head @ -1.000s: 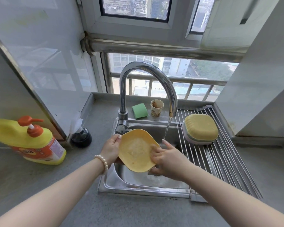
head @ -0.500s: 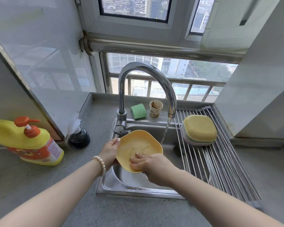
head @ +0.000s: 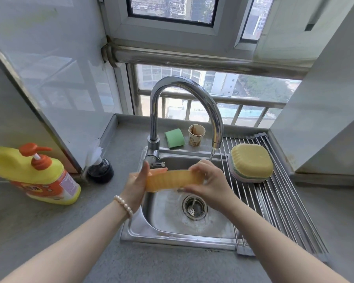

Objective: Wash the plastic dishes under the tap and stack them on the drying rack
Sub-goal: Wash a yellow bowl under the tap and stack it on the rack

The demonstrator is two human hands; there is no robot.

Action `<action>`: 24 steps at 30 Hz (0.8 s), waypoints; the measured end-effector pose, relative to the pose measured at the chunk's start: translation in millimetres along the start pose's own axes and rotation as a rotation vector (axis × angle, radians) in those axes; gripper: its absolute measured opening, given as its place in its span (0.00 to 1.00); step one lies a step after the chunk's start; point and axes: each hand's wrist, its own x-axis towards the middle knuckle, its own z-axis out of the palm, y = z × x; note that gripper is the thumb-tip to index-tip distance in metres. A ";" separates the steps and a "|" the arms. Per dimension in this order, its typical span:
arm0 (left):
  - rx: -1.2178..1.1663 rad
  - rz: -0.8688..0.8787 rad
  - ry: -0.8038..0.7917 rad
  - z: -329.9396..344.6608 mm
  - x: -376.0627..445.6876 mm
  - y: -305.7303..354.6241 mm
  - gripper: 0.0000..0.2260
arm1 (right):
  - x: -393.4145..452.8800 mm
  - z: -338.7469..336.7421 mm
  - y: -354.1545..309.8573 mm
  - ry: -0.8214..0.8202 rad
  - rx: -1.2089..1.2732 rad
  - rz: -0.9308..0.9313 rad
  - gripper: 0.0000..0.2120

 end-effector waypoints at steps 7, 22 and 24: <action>-0.370 -0.123 0.011 15.1 -0.6 -9.1 0.41 | 36.7 36.9 5.6 0.171 -0.380 0.233 0.31; -0.498 -0.298 0.569 14.0 8.8 -9.0 0.14 | 0.2 68.7 35.5 -0.178 -0.789 -0.078 0.37; -0.456 -0.295 0.596 17.2 9.3 -9.1 0.14 | 2.1 80.5 19.0 -0.177 -0.787 0.001 0.37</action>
